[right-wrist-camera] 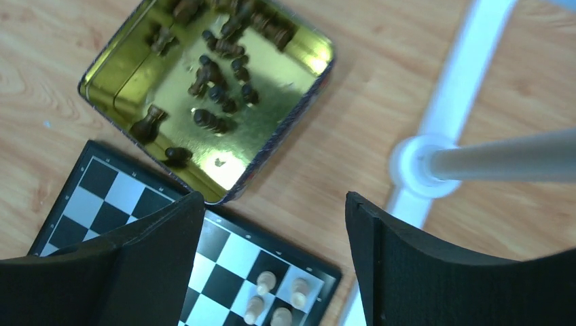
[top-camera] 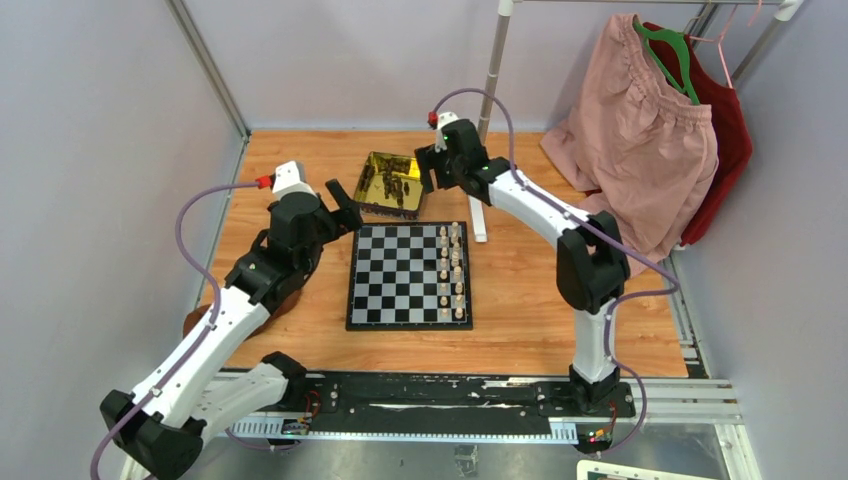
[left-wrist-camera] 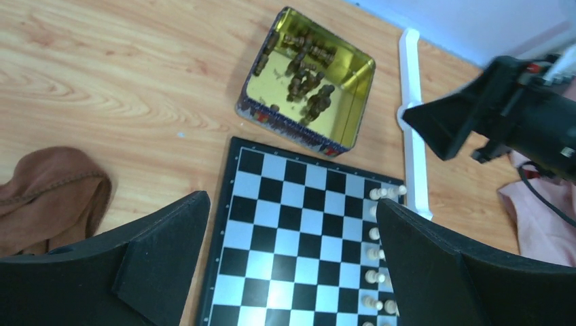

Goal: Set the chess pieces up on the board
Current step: Pick up the chess piece from the storage box.

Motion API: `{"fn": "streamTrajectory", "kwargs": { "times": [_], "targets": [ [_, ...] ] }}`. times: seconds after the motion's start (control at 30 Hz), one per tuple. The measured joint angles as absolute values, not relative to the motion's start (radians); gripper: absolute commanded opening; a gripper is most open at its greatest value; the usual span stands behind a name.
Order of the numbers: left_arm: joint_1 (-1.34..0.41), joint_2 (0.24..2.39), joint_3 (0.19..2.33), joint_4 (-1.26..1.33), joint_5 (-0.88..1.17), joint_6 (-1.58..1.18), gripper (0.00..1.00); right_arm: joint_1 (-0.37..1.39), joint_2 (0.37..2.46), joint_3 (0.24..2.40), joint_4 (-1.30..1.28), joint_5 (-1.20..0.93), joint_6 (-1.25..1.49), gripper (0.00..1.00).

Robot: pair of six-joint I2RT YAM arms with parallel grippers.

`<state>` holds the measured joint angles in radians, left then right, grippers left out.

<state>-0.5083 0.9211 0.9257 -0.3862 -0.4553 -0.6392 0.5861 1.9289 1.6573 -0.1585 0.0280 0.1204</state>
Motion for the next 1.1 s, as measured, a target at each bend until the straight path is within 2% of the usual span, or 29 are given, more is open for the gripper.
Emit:
{"fn": "streamTrajectory", "kwargs": {
  "times": [0.17, 0.43, 1.1],
  "targets": [
    [-0.508, 0.883, 0.912, -0.432, -0.444, -0.638, 1.0, 0.611, 2.057, 1.748, -0.237, -0.071, 0.118, 0.79],
    [-0.508, 0.841, 0.863, -0.44, -0.421, -0.64, 1.0, 0.663, 2.152, 1.883, -0.286, -0.154, 0.104, 0.72],
    [-0.508, 0.804, 0.77, -0.332, -0.302, -0.601, 1.0, 0.676, 2.371, 2.132, -0.368, -0.149, 0.049, 0.63]
  ]
}}
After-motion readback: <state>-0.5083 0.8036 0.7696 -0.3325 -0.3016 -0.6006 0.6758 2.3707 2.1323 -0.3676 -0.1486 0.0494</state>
